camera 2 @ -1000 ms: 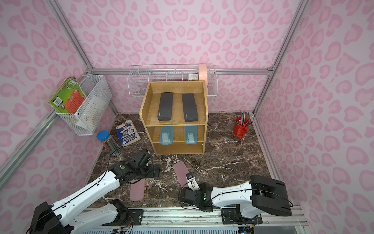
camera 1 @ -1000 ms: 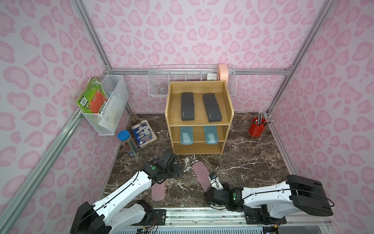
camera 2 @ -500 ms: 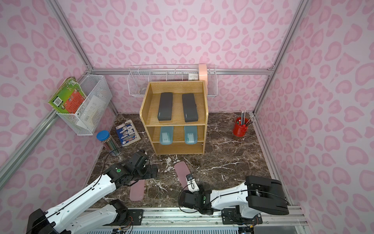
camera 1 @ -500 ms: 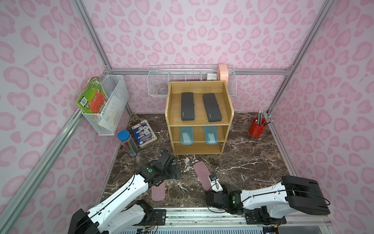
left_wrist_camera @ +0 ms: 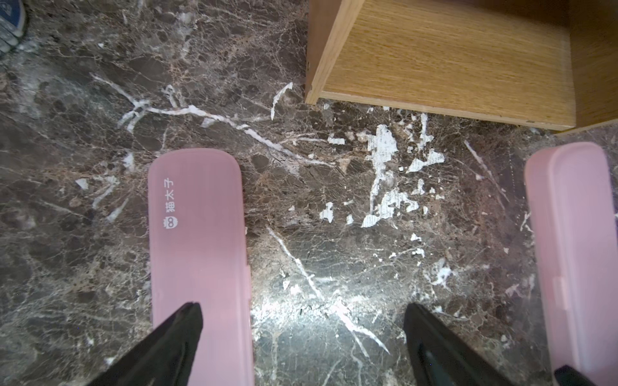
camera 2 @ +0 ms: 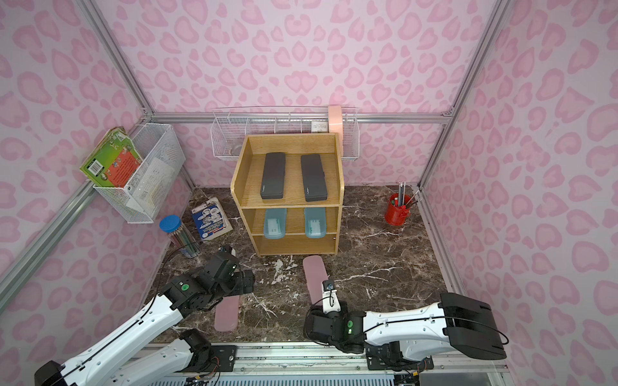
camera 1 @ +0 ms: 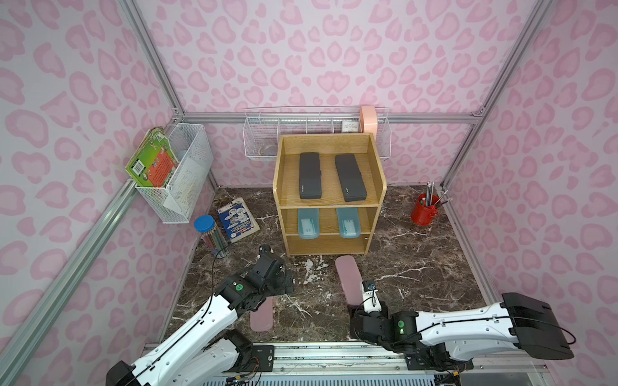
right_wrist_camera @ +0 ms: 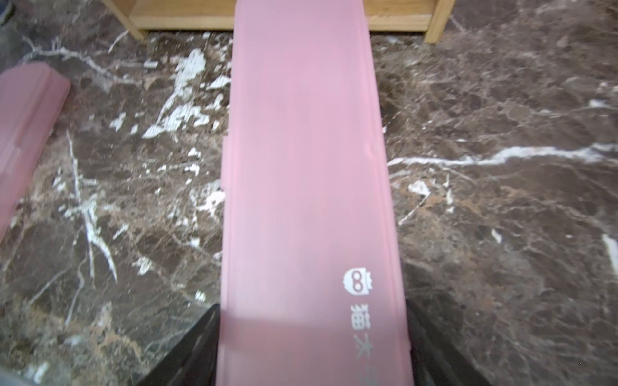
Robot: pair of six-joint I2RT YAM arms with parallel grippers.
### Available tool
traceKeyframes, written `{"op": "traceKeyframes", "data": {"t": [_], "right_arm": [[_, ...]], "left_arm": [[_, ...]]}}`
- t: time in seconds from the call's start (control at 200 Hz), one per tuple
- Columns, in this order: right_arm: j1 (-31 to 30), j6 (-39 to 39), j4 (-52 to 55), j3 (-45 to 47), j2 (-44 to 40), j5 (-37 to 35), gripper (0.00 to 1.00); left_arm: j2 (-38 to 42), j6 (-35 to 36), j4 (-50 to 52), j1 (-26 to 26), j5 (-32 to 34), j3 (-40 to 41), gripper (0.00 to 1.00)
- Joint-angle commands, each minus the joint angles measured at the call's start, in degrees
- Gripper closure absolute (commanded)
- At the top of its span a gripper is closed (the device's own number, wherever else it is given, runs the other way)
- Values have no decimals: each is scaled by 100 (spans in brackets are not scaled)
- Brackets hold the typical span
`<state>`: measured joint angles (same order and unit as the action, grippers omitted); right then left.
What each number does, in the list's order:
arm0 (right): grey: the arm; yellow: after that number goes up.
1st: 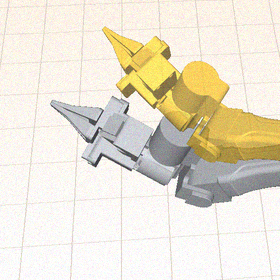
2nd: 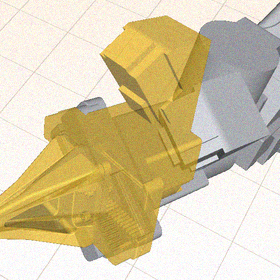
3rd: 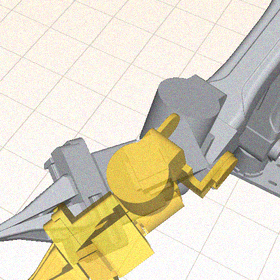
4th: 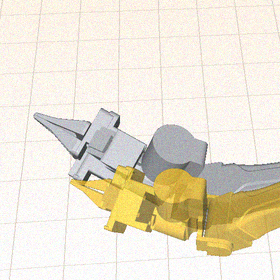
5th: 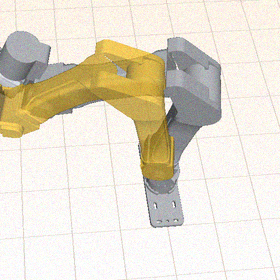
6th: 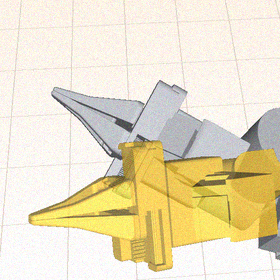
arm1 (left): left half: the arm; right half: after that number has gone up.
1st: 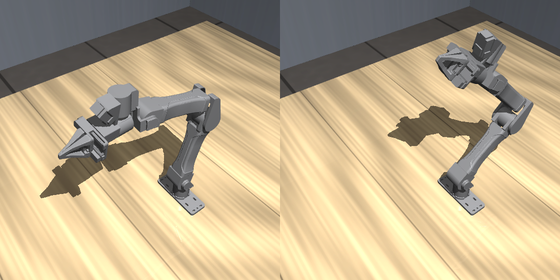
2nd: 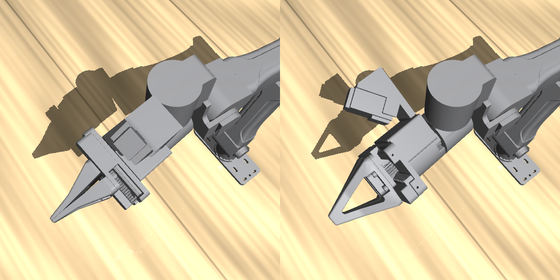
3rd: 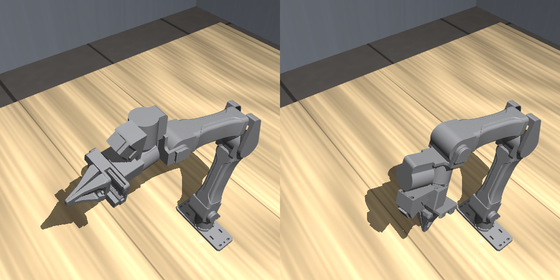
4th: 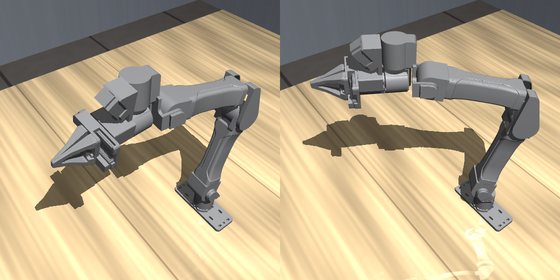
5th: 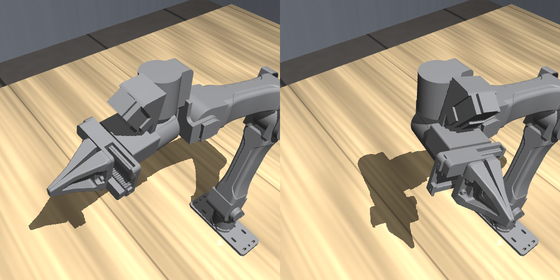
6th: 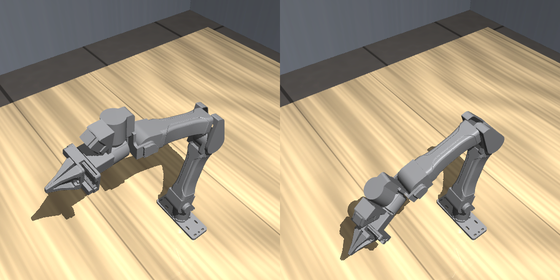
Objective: Place the pencil cases on the shelf according to color
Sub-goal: Pick up the pencil case from the center of the board, then place the pencil case on the shelf.
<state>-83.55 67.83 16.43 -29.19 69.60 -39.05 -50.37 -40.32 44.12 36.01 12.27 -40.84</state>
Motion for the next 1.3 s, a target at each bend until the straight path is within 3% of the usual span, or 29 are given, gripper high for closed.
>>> {"op": "traceKeyframes", "data": {"t": [0.0, 0.22, 0.375, 0.555, 0.645, 0.88, 1.295], "right_arm": [[410, -697, -671, 103, -117, -36, 29], [1631, -1875, -1799, 56, 115, 714, 30], [2432, -2282, -2389, -69, 649, 1317, 31], [2913, -2498, -2809, -418, 1384, 1674, 30], [3069, -2480, -2757, -689, 1769, 1749, 29], [3272, -2374, -2427, -1288, 2458, 2046, 11], [2854, -2209, -1631, -983, 1463, 1619, 6]], "left_arm": [[-42, -109, 205, -6, 277, -47, 1], [-365, -55, 268, -2, 361, -218, 1], [-546, -50, 117, 0, 369, -212, 1], [-699, -54, -54, -6, 307, -218, 1], [-766, -23, -90, -6, 328, -220, 1], [-716, -317, -26, -6, 395, -37, 1], [-195, -653, 665, -4, 1052, 239, 1]]}}
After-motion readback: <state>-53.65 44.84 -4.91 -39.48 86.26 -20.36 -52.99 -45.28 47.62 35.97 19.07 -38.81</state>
